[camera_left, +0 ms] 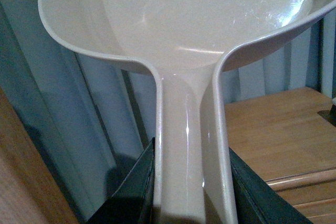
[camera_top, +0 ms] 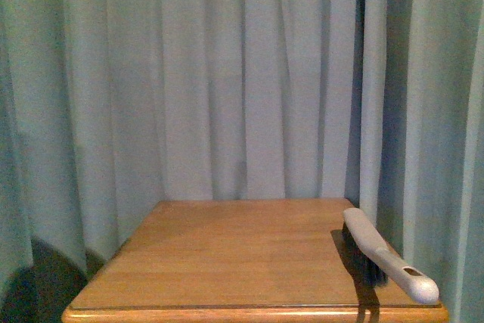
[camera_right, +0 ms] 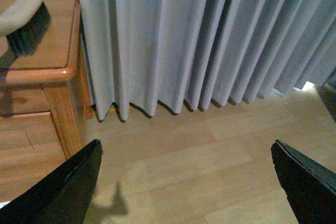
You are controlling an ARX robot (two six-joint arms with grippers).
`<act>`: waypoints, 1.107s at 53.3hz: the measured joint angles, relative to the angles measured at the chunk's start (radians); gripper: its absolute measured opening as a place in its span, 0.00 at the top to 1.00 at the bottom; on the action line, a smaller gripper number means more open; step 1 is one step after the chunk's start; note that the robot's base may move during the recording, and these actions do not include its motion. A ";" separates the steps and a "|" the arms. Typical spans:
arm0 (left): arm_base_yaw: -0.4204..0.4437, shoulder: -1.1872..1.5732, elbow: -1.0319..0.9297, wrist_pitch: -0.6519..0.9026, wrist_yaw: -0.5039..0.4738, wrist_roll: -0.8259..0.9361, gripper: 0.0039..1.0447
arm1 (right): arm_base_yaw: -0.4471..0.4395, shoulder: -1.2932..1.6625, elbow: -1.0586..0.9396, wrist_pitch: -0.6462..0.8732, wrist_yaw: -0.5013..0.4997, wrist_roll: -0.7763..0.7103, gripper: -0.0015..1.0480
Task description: Clean up trash
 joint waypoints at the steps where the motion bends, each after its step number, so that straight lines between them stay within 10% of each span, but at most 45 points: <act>1: 0.000 0.000 0.000 0.000 0.000 0.000 0.73 | 0.003 0.021 0.008 0.012 -0.002 0.002 0.07; 21: 0.000 -0.001 0.000 0.000 -0.001 -0.001 0.73 | 0.123 0.530 0.338 0.187 -0.031 0.038 0.07; 59: 0.000 -0.001 0.000 0.000 0.000 -0.002 0.73 | 0.192 1.435 1.364 -0.475 -0.113 0.335 0.07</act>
